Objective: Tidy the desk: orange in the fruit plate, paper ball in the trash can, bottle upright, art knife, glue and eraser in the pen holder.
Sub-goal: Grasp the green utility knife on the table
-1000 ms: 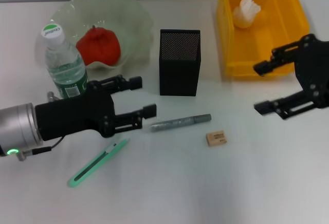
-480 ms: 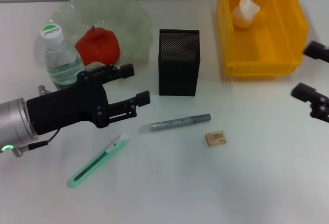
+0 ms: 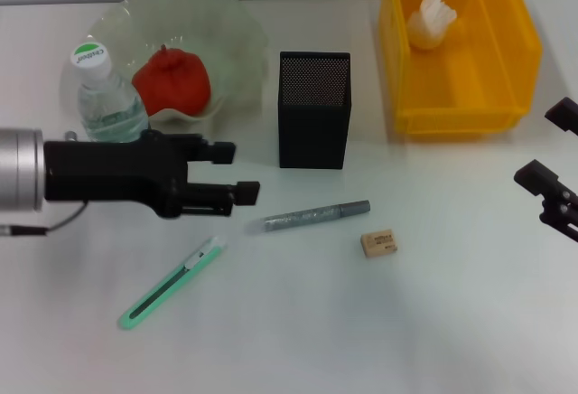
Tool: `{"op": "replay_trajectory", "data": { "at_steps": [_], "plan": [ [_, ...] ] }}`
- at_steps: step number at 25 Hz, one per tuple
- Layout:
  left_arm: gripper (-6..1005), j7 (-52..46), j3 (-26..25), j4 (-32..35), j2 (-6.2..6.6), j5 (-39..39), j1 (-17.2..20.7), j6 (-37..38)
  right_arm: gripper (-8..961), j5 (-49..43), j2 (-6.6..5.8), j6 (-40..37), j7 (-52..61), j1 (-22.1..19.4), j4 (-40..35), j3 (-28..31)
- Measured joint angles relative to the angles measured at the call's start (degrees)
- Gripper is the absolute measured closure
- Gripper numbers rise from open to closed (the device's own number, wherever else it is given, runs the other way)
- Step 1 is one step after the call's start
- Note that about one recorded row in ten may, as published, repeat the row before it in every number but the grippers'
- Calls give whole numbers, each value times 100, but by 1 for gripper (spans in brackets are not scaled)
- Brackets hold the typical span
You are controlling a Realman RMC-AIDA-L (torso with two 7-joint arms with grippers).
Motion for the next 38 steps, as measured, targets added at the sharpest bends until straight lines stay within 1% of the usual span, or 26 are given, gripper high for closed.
{"op": "replay_trajectory", "data": {
  "at_steps": [1,5,6,7,8,10,11,13,16,17,18,21,22,25,32,38],
  "plan": [
    [244,-1950,55,1303,-26,975,-43,85,187,0,0,20,0,11,15,5],
    [244,-3624,410,2434,-18,1715,-62,151,187,0,1,201,-6,93,47,6],
    [244,-4134,593,2818,-20,2064,-78,172,187,0,1,255,-19,125,69,7],
    [244,-4937,969,3374,-28,2697,-140,240,187,0,1,304,-30,153,93,8],
    [244,-4937,969,3374,-28,2697,-140,240,187,0,1,336,-43,175,119,8],
    [244,-5631,1395,3721,-32,3184,-314,453,187,12,0,382,-50,206,157,14],
    [244,-5862,1557,3793,-40,3304,-409,558,187,19,1,394,-51,216,164,15],
    [246,-6293,1896,3825,-52,3459,-594,724,187,26,1,420,-57,222,168,24],
    [253,-6801,2383,3789,-72,3633,-773,736,186,29,-4,468,-66,220,170,43],
    [255,-7034,2620,3734,-84,3737,-872,683,186,34,-13,556,-67,215,173,56],
    [258,-7034,2620,3734,-84,3737,-872,683,186,34,-13,556,-67,215,173,56],
    [264,-7291,2906,3669,-90,3913,-1007,528,185,39,-36,672,-68,228,201,61],
    [267,-7343,3019,3603,-90,4095,-1087,478,185,40,-52,743,-69,247,219,62],
    [273,-7350,3056,3424,-92,4266,-1175,470,186,42,-60,807,-70,259,221,69],
    [289,-7323,3119,2551,-92,4774,-1520,450,187,46,-68,1026,-75,308,223,133],
    [303,-7296,3204,2361,-91,4825,-1644,376,186,46,-58,1095,-77,349,223,135]
  ]
}}
